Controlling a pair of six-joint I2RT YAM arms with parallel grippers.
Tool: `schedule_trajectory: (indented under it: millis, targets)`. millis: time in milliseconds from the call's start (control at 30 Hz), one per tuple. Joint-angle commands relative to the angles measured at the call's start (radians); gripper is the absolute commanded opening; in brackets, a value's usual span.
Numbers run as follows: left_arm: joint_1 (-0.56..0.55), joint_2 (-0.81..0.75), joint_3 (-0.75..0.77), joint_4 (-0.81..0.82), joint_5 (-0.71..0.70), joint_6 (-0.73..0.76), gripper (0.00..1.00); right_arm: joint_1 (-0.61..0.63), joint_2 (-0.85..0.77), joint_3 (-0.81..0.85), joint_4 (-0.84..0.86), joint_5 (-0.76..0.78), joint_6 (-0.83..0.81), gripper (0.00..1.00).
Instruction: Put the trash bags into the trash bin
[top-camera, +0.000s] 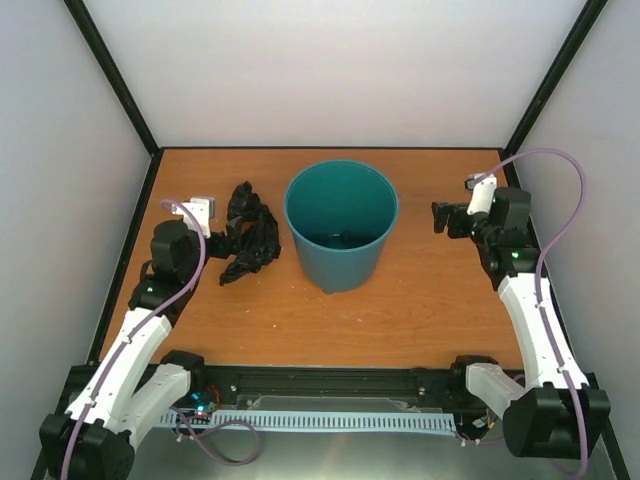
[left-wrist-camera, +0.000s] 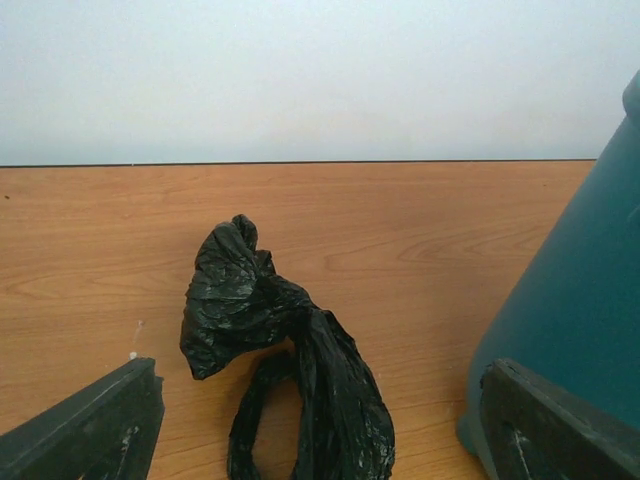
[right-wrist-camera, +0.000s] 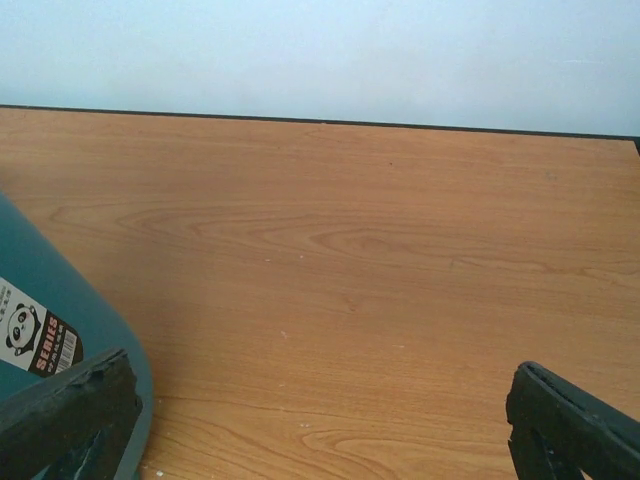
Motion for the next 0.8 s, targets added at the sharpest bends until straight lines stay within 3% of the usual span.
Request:
schedule_trajectory:
  millis: [0, 100, 267, 400, 500, 633, 767]
  targets:
    - [-0.014, 0.009, 0.057, -0.028, 0.048, -0.031, 0.86, 0.0, 0.025, 0.11, -0.129, 0.022, -0.023, 1.0]
    - [-0.016, 0.007, 0.073, -0.032, 0.114, -0.031, 0.84, 0.0, 0.018, 0.221, -0.249, -0.021, -0.066, 1.0]
    - [-0.02, -0.003, 0.105, -0.037, 0.34, -0.044, 0.81, 0.0, -0.054, 0.331, -0.364, -0.309, -0.16, 1.0]
    - [-0.027, 0.026, 0.125, -0.119, 0.5, -0.068, 0.79, 0.001, -0.013, 0.451, -0.525, -0.428, -0.251, 0.93]
    - [-0.043, 0.002, 0.096, -0.14, 0.584, -0.079, 0.75, 0.001, 0.0, 0.454, -0.586, -0.423, -0.322, 0.89]
    - [-0.111, -0.084, 0.035, -0.138, 0.654, -0.141, 0.75, 0.002, -0.048, 0.365, -0.602, -0.38, -0.377, 0.91]
    - [-0.218, -0.124, -0.004, -0.141, 0.604, -0.182, 0.74, 0.001, -0.092, 0.27, -0.573, -0.294, -0.365, 0.95]
